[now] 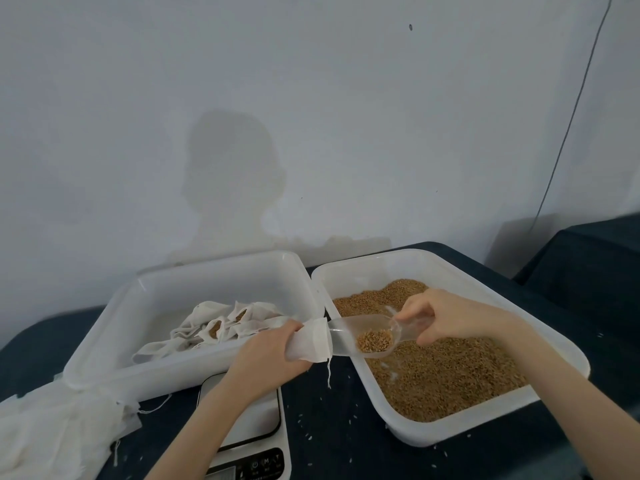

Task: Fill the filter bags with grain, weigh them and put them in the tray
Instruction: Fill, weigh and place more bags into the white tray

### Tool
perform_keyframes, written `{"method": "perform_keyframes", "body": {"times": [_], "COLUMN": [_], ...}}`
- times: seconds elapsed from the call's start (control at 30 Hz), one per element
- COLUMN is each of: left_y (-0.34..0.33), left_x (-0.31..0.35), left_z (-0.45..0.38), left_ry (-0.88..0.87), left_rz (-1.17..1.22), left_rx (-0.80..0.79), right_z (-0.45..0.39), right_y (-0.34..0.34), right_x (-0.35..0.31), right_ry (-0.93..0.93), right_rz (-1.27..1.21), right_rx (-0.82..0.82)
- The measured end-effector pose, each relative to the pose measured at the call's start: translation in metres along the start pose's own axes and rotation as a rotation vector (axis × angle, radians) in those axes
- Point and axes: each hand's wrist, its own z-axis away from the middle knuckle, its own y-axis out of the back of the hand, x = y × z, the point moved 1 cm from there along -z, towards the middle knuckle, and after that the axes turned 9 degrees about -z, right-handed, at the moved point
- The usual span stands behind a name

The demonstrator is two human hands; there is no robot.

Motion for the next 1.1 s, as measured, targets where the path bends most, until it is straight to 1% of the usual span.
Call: {"method": "perform_keyframes", "body": {"times": [0.2,0.3,0.4,0.5,0.63,0.73,0.83,0.93,1.0,1.03,1.1], "left_y": [0.007,0.011,0.017,0.023,0.027,0.029,0.026,0.018,0.016,0.015,0.017], "left_x": [0.007,0.006,-0.001,-0.014,-0.035,-0.051,-0.064,-0.073,-0.077,-0.078,-0.078], "left_z": [0.001,0.004,0.01,0.016,0.025,0.032,0.037,0.043,0.048,0.05,0.054], "left_ry": [-0.072,-0.115,-0.093,-0.075,-0.061,-0.022,0.041,0.136,0.172,0.183,0.187], "left_rz": [-0.073,-0.115,-0.107,-0.068,-0.2,-0.302,-0.354,-0.265,-0.151,-0.109,-0.099], "left_rx": [0.032,0.085,0.149,0.154,0.194,0.214,0.218,0.189,0.198,0.223,0.336], "right_z": [-0.007,-0.014,-0.024,-0.035,-0.055,-0.07,-0.083,-0.092,-0.097,-0.1,-0.104], "right_y": [-0.008,-0.012,-0.019,-0.024,-0.037,-0.049,-0.058,-0.065,-0.071,-0.073,-0.076], "right_x": [-0.007,-0.016,-0.03,-0.044,-0.065,-0.083,-0.105,-0.126,-0.14,-0.147,-0.162], "right_ry": [-0.011,-0.008,0.009,0.025,0.044,0.048,0.08,0.104,0.116,0.133,0.183], "right_rz": [0.03,0.035,0.054,0.033,0.054,0.164,0.269,0.384,0.483,0.543,0.686], "right_rx": [-0.023,-0.028,-0.045,-0.06,-0.064,-0.074,-0.03,0.022,0.04,0.047,0.08]}}
